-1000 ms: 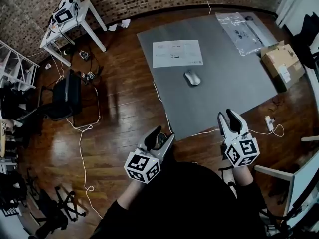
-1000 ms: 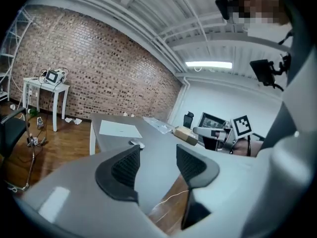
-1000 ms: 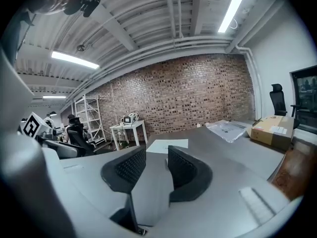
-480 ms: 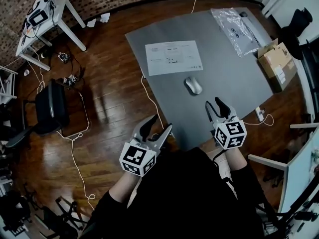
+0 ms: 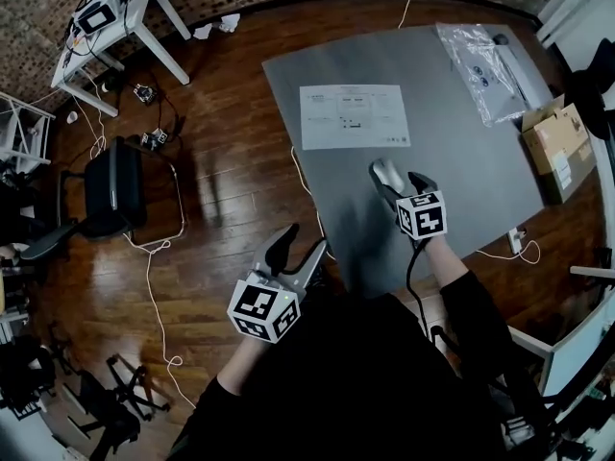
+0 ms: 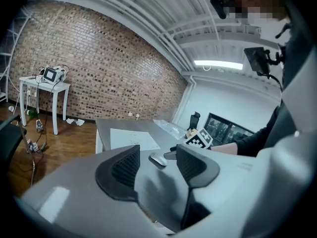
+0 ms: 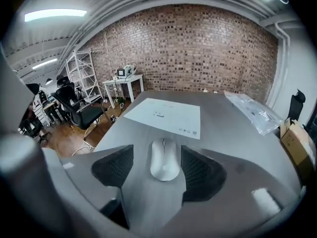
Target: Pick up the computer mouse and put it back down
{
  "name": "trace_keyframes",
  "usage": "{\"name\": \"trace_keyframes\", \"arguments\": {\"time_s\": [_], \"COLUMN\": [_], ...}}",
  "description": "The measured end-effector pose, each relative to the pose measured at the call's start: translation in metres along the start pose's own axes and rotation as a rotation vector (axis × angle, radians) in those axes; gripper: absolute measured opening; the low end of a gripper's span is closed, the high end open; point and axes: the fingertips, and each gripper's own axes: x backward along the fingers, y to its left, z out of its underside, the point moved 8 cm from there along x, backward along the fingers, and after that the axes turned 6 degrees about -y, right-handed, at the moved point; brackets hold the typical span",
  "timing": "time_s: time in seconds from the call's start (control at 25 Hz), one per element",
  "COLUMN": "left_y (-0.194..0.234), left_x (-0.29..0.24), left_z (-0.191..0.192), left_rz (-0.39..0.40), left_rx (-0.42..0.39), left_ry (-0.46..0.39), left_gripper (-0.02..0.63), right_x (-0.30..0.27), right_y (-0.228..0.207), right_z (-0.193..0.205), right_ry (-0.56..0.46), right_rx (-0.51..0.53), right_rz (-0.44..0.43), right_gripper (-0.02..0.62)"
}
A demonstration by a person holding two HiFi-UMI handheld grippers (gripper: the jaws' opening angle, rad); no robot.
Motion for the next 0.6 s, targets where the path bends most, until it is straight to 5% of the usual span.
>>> {"name": "trace_keyframes", "arguments": {"time_s": [0.32,0.6], "left_y": [0.004,0.012], "left_x": [-0.004,-0.004], "left_z": [0.003,0.002], "left_rz": [-0.056,-0.075], "left_rx": [0.035,0.057], "left_ry": [0.009,0.010], "left_gripper": [0.216,0.216], "right_x": [-0.062,-0.087], "right_y": [-0.008,-0.018], "right_z": [0.014,0.013], "right_ry": [0.193,0.306], "right_rx": [0.038,-0.042], "right_rz": [-0.007,-0.030], "right_gripper": [0.348,0.337]}}
